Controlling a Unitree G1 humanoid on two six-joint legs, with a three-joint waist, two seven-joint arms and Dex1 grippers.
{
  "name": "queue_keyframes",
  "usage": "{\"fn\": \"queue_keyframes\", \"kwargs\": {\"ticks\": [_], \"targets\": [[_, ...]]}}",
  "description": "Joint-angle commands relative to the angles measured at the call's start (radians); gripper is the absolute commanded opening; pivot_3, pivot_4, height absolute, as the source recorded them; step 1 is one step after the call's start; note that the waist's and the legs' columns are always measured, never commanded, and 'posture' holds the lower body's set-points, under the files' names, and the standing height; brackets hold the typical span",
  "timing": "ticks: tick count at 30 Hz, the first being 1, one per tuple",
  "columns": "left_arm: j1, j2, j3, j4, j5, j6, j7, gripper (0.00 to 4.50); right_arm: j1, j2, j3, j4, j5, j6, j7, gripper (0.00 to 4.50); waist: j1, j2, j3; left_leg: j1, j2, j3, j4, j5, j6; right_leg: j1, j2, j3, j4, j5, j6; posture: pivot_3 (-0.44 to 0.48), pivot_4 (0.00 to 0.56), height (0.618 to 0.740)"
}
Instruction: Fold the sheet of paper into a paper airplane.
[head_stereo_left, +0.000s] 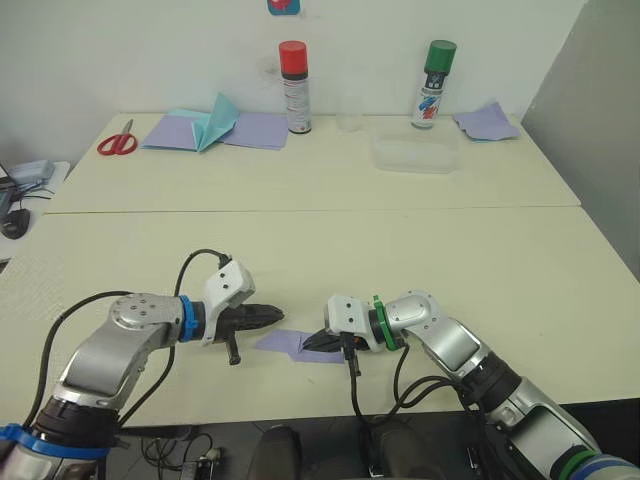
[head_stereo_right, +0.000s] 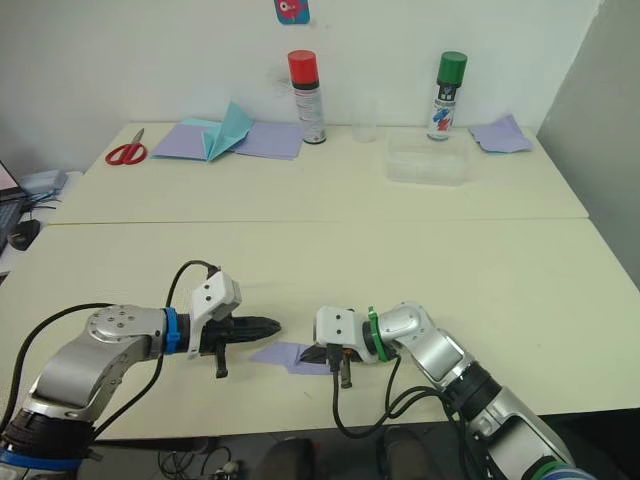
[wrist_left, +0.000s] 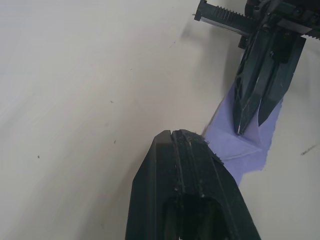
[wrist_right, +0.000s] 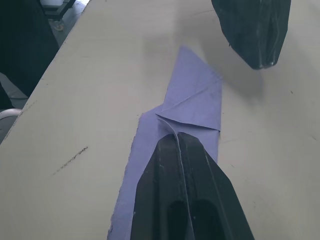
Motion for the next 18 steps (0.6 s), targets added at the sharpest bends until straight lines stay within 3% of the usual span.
{"fn": "queue_keyframes", "kwargs": {"ticks": [1,10,13,18], "targets": [[0.017,-0.022,-0.029,-0.056,0.001,-0.003,0.02,0.0,0.001,-0.007,-0.003,0.017,-0.035,0.008,-0.002,0.01,0.0,0.0,0.0,0.0,0.0,0.0,0.0,0.0,0.0,0.0,0.0,0.0,0.0,0.0,0.0,0.0,0.15,0.74],[0.063,-0.019,-0.132,-0.01,0.117,-0.09,0.036,0.0,0.006,-0.02,-0.009,-0.006,-0.015,0.025,0.029,0.01,0.001,0.0,0.0,0.0,-0.001,0.0,0.0,0.0,0.0,0.001,0.0,0.001,0.0,0.0,0.0,0.0,0.15,0.74],[0.063,-0.028,-0.144,0.013,0.13,-0.107,0.033,0.0,0.011,-0.043,-0.017,-0.049,0.013,0.059,0.072,0.55,0.005,0.0,0.0,0.0,-0.001,0.0,0.0,0.0,0.0,0.001,-0.001,0.001,0.0,0.0,0.0,0.0,0.15,0.74],[0.061,-0.026,-0.155,0.024,0.136,-0.117,0.023,0.0,0.023,-0.12,-0.057,-0.184,0.1,0.155,0.162,2.21,0.013,0.0,0.0,0.0,-0.001,0.0,0.0,0.0,0.0,0.001,-0.002,0.001,-0.001,0.0,0.0,0.0,0.15,0.74]]}}
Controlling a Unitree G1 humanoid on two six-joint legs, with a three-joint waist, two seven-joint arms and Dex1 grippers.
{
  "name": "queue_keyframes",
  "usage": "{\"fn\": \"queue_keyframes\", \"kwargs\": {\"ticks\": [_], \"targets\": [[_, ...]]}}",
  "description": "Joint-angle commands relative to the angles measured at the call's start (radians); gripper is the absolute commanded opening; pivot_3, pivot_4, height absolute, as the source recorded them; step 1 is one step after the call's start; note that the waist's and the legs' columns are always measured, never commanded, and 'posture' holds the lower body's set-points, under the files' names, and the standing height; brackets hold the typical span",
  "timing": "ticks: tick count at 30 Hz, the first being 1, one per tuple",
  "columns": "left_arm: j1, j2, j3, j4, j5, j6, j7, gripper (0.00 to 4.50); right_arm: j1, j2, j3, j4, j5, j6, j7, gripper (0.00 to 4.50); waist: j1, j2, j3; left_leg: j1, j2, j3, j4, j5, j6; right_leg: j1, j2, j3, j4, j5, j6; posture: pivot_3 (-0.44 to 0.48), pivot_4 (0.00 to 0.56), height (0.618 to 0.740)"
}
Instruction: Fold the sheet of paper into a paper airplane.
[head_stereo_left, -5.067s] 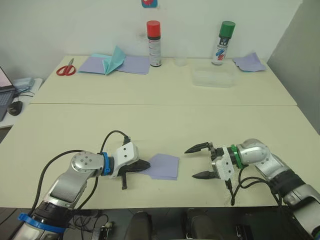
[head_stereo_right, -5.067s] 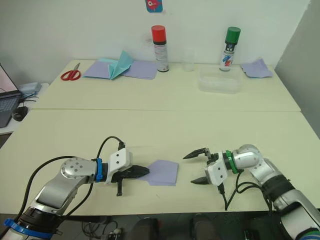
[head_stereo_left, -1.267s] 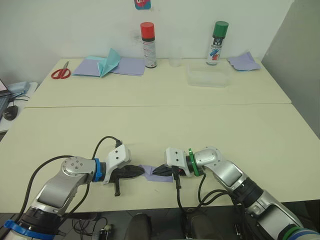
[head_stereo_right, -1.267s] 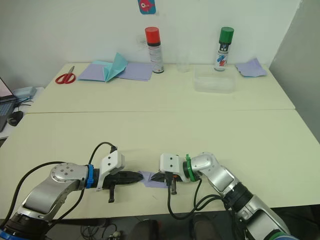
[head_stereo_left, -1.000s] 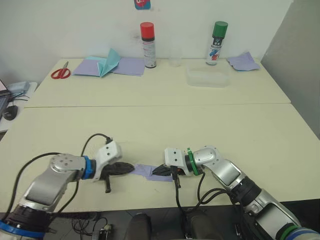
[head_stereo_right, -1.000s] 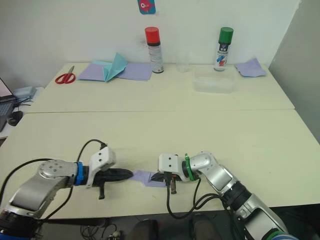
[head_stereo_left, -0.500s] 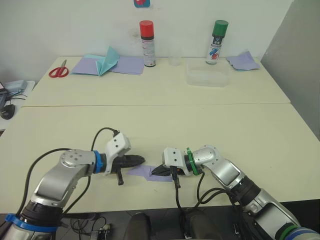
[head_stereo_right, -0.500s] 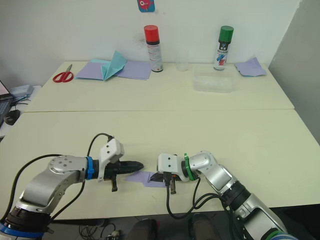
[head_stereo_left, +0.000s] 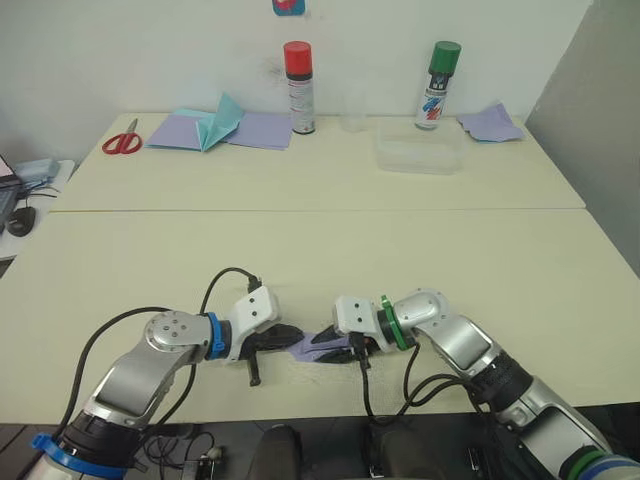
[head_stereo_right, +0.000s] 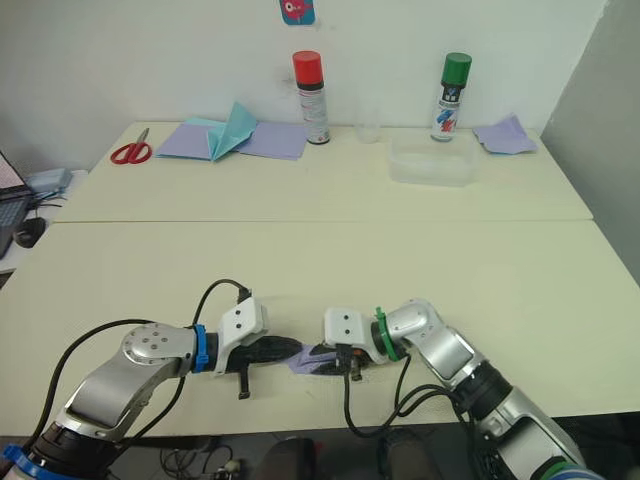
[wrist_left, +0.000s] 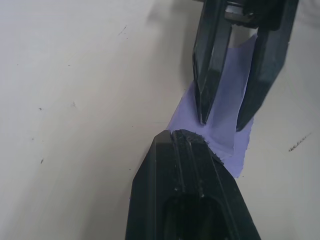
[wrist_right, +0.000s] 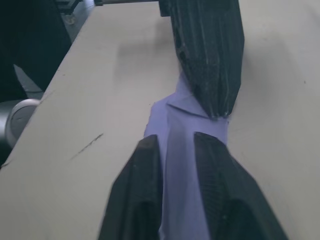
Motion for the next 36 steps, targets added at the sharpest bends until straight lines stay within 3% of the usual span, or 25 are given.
{"fn": "queue_keyframes", "kwargs": {"ticks": [1,4,7,11,15,27,36], "targets": [[0.021,0.008,-0.034,0.04,0.032,0.013,-0.006,0.0,0.012,-0.056,-0.047,-0.118,0.079,0.079,0.076,2.21,0.004,0.0,0.0,0.0,0.0,0.0,0.0,0.0,0.0,0.0,0.0,0.0,0.0,0.0,0.0,0.0,0.15,0.74],[0.017,0.011,-0.038,0.047,0.034,0.008,-0.01,0.0,-0.004,-0.078,-0.104,-0.159,0.137,0.149,0.082,2.21,0.003,0.0,0.0,0.0,0.0,0.0,0.0,0.0,0.0,0.0,0.0,0.0,0.0,0.0,0.0,0.0,0.15,0.74],[0.016,0.014,-0.038,0.054,0.036,0.002,-0.013,0.0,-0.037,-0.032,-0.179,-0.13,0.183,0.228,0.014,2.21,0.003,0.0,0.0,0.0,0.0,0.0,0.0,0.0,0.0,0.0,0.001,-0.001,0.0,0.0,0.0,0.0,0.15,0.74],[0.018,0.014,-0.041,0.061,0.04,-0.004,-0.013,0.0,-0.059,0.064,-0.216,-0.055,0.163,0.273,-0.121,1.38,0.003,0.0,0.0,0.001,0.0,-0.001,0.0,0.0,0.0,0.0,0.002,-0.001,0.0,0.0,0.0,0.0,0.15,0.74],[0.02,0.016,-0.047,0.06,0.044,-0.006,-0.013,0.0,-0.02,0.097,-0.147,-0.027,0.104,0.23,-0.167,0.02,0.003,0.0,0.0,0.0,0.0,0.0,0.0,0.0,0.0,0.0,0.001,0.0,0.0,0.0,0.0,0.0,0.15,0.74],[0.018,0.029,-0.041,0.066,0.047,-0.008,-0.024,0.0,0.043,0.014,-0.04,0.001,-0.034,0.126,-0.144,0.02,0.002,0.001,-0.001,0.001,0.0,0.0,0.0,-0.002,-0.002,0.0,0.002,-0.001,0.0,-0.001,0.001,0.0,0.15,0.74],[0.015,0.026,-0.044,0.074,0.05,-0.013,-0.023,0.0,0.074,-0.119,-0.068,-0.061,-0.018,0.13,-0.084,0.02,0.004,0.0,-0.002,0.001,-0.001,0.001,0.0,-0.002,-0.002,0.001,0.001,-0.001,0.0,-0.001,0.001,0.0,0.15,0.74]]}}
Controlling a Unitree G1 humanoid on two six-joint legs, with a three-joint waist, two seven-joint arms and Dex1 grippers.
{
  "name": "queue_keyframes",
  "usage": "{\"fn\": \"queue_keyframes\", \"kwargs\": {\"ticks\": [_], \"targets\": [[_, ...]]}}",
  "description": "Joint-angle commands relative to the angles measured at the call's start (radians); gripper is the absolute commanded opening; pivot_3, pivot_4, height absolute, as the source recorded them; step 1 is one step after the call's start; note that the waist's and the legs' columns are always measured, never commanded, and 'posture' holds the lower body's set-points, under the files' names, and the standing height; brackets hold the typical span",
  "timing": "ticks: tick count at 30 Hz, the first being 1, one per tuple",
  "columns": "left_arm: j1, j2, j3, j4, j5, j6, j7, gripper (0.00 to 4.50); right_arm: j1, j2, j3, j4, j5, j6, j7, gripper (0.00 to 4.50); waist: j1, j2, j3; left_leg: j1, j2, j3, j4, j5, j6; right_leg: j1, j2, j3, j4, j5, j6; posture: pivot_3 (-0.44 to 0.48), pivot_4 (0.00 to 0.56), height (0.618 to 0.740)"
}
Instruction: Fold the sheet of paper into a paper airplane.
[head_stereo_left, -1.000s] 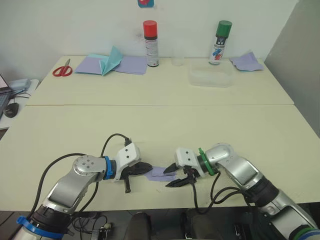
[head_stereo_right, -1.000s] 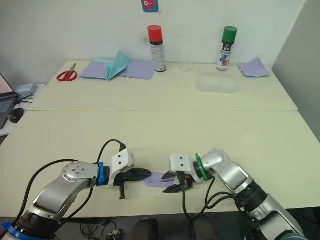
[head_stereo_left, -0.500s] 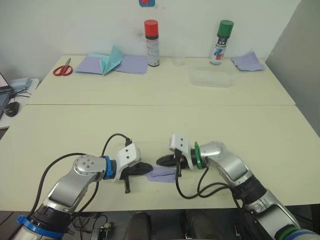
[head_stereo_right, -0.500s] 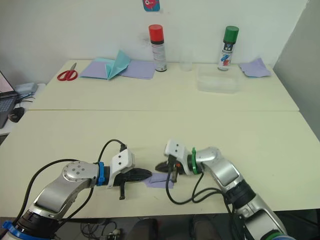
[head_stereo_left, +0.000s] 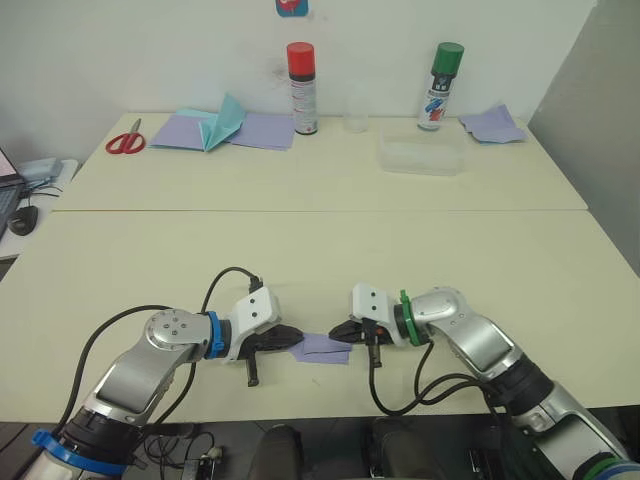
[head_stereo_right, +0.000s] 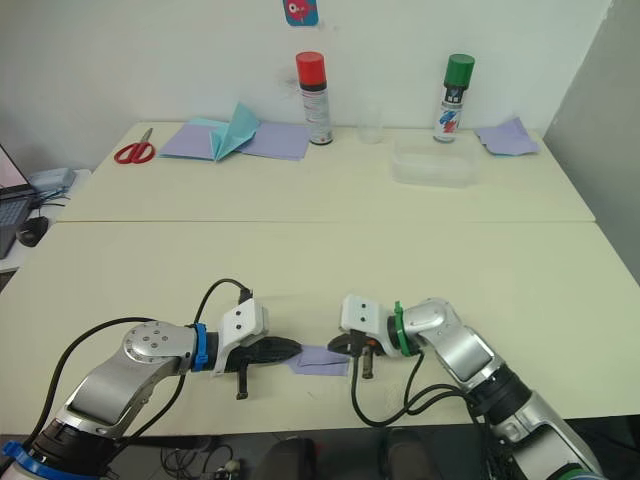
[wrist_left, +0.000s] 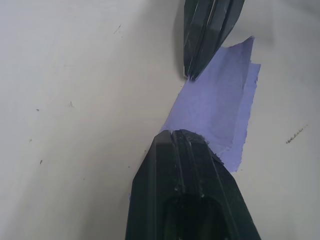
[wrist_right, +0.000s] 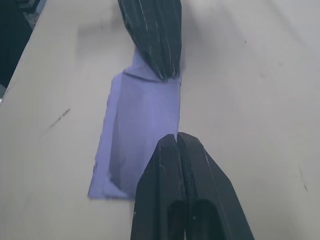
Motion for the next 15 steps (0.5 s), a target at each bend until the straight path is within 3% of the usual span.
{"fn": "queue_keyframes", "kwargs": {"ticks": [1,4,9,15], "targets": [[0.025,0.015,-0.034,0.043,0.045,0.016,0.0,0.0,0.038,-0.064,-0.013,-0.009,-0.009,0.027,0.034,0.02,0.0,0.0,0.0,0.0,0.0,0.0,0.0,0.0,0.0,0.0,0.0,0.0,0.0,0.0,0.0,0.0,0.15,0.74],[0.026,0.016,-0.034,0.047,0.045,0.009,-0.002,0.0,0.045,-0.084,-0.027,-0.047,0.009,0.022,0.058,0.02,0.0,0.0,0.0,0.0,0.0,0.0,0.0,0.0,0.0,0.0,0.0,0.0,0.0,0.0,0.0,0.0,0.15,0.74],[0.023,0.014,-0.036,0.047,0.045,0.009,-0.002,0.0,0.038,-0.025,-0.098,-0.062,0.082,-0.02,0.051,0.02,0.0,0.0,0.0,0.0,0.0,-0.001,0.0,0.0,0.0,0.0,0.0,0.0,0.0,0.0,0.0,0.0,0.15,0.74],[0.025,0.022,-0.035,0.046,0.048,0.002,-0.009,0.0,0.035,0.026,-0.069,-0.03,0.048,-0.036,0.026,0.02,-0.001,0.0,0.0,0.0,0.0,0.0,0.0,0.0,0.0,0.0,0.0,0.0,0.0,0.0,0.0,0.0,0.15,0.74]]}}
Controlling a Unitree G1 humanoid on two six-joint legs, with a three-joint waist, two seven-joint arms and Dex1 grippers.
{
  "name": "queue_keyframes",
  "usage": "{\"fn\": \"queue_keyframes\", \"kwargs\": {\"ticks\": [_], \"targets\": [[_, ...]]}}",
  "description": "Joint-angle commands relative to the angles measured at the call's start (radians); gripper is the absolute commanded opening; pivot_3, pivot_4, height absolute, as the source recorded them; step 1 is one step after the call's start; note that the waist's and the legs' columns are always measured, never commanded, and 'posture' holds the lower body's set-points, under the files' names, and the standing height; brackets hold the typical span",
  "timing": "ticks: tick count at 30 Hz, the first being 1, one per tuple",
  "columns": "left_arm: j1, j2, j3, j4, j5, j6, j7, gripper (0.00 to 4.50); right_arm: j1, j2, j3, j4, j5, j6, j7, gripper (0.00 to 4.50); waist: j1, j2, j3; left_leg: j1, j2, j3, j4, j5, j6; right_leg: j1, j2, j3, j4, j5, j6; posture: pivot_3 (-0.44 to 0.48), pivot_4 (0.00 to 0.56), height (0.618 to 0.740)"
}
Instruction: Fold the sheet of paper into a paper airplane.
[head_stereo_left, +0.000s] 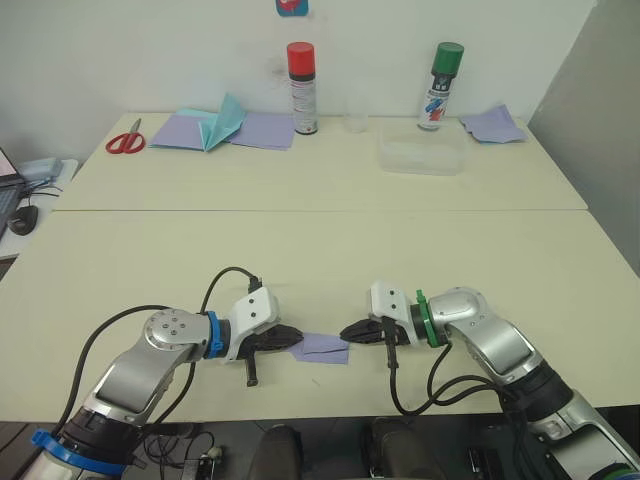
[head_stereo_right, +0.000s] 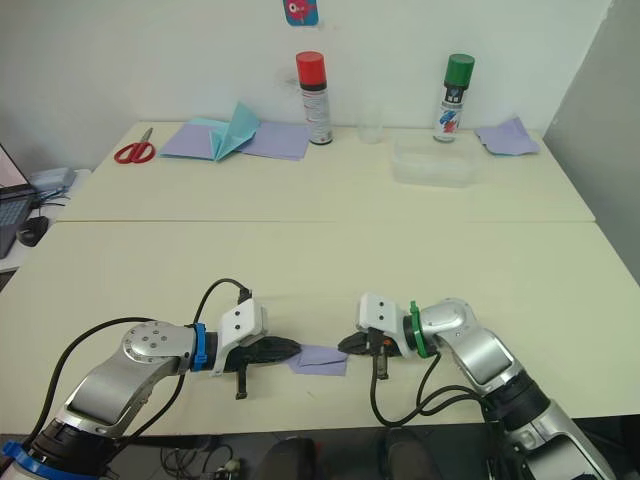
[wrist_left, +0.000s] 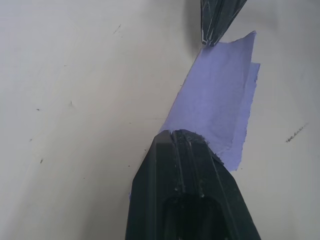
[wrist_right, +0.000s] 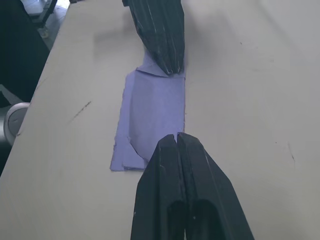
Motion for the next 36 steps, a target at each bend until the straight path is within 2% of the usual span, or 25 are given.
{"fn": "queue_keyframes", "kwargs": {"ticks": [1,7,11,15,24,29,36], "targets": [[0.025,0.021,-0.037,0.036,0.047,0.017,-0.006,0.0,-0.011,0.048,0.018,0.016,-0.021,-0.017,-0.037,0.02,-0.001,0.0,0.0,0.0,0.0,0.0,0.0,0.0,0.0,0.0,0.0,0.0,0.0,0.0,0.0,0.0,0.15,0.74],[0.016,0.02,-0.042,0.032,0.048,0.019,-0.007,0.0,-0.008,0.077,0.077,0.051,-0.08,-0.026,-0.039,0.02,0.0,0.0,0.0,0.0,0.0,0.0,0.0,0.0,0.0,0.0,0.0,0.0,0.0,0.0,0.0,0.0,0.15,0.74],[-0.01,0.017,-0.013,0.018,0.018,0.026,-0.017,0.0,-0.004,0.055,0.113,0.073,-0.116,-0.039,-0.014,0.02,-0.001,0.0,0.0,0.0,0.0,0.0,0.0,0.0,0.0,0.0,0.0,0.0,0.0,0.0,0.0,0.0,0.15,0.74],[-0.055,-0.039,0.008,-0.004,-0.016,0.051,0.014,0.0,-0.01,0.055,0.111,0.092,-0.12,-0.06,-0.012,0.02,0.0,0.0,0.0,0.0,0.0,-0.001,0.0,0.0,0.0,0.0,0.001,-0.001,0.0,0.0,0.0,0.0,0.15,0.74],[-0.035,-0.112,-0.056,-0.015,0.031,0.051,0.059,0.0,-0.015,0.05,0.113,0.123,-0.135,-0.099,-0.007,0.02,-0.001,0.0,0.0,-0.001,0.0,-0.001,0.001,0.0,0.0,0.0,0.001,0.0,0.0,0.0,0.0,0.0,0.15,0.74],[-0.007,-0.077,-0.062,-0.006,0.067,0.033,0.051,0.0,-0.014,0.05,0.114,0.125,-0.14,-0.1,-0.01,0.02,-0.001,-0.001,0.0,0.0,0.0,0.0,0.001,0.0,0.0,0.0,0.001,0.0,0.0,0.0,0.0,0.0,0.15,0.74],[0.046,-0.005,0.013,0.02,0.044,0.033,0.047,0.0,-0.02,0.056,0.116,0.134,-0.14,-0.1,-0.014,0.02,-0.003,0.0,-0.001,0.001,0.001,-0.001,0.0,0.0,0.0,0.0,0.001,0.0,0.001,0.0,0.0,0.0,0.15,0.74]]}}
